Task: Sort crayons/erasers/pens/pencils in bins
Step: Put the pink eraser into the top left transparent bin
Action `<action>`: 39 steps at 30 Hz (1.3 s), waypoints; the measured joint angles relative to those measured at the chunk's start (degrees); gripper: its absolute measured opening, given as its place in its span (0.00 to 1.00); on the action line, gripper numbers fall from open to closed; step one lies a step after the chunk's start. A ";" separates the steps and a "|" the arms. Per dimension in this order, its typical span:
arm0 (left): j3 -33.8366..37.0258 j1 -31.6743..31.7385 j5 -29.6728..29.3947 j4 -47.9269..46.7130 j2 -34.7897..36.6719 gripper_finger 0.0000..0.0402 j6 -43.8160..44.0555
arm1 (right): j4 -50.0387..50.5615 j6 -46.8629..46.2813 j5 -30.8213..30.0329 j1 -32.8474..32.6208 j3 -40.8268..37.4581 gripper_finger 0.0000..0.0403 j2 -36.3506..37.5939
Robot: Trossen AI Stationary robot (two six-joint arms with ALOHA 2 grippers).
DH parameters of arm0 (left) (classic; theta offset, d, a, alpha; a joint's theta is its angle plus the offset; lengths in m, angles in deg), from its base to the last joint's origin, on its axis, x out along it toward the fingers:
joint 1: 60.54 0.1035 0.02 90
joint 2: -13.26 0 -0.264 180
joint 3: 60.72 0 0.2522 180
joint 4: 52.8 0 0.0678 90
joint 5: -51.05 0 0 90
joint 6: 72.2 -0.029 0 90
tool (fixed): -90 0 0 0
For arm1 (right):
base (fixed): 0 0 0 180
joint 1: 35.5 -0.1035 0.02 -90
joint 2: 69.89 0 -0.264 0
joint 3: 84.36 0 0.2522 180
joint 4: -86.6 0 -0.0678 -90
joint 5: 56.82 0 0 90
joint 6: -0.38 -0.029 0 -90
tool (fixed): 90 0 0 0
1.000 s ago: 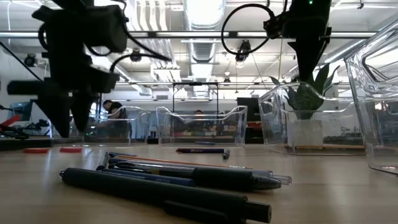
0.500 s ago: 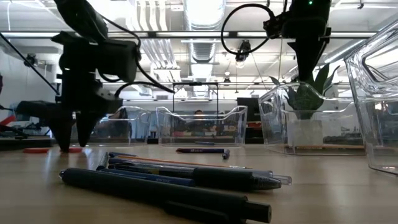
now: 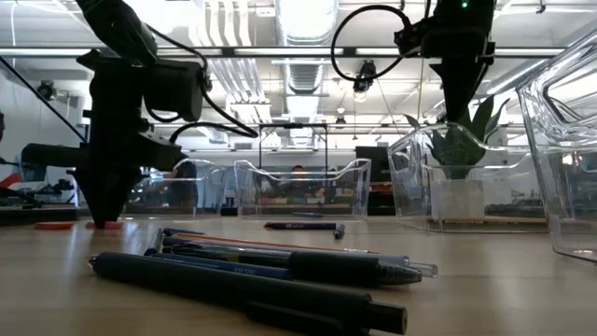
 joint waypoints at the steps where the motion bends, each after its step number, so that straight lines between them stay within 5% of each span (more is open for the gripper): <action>1: -0.12 0.00 0.00 -0.07 0.16 0.06 0.06 | 0.00 0.01 0.00 0.00 0.00 0.34 0.00; 15: 0.68 0.00 -0.02 1.79 6.95 0.10 2.65 | -0.30 0.00 -0.02 0.00 -0.01 0.33 -0.02; 31: -4.66 0.06 3.29 15.43 13.52 0.10 9.16 | -0.41 -0.57 0.09 0.00 -0.02 0.34 -0.02; 39: -6.88 0.20 -10.83 20.02 23.41 0.10 8.87 | -0.44 -0.53 0.17 0.00 -0.02 0.35 -0.03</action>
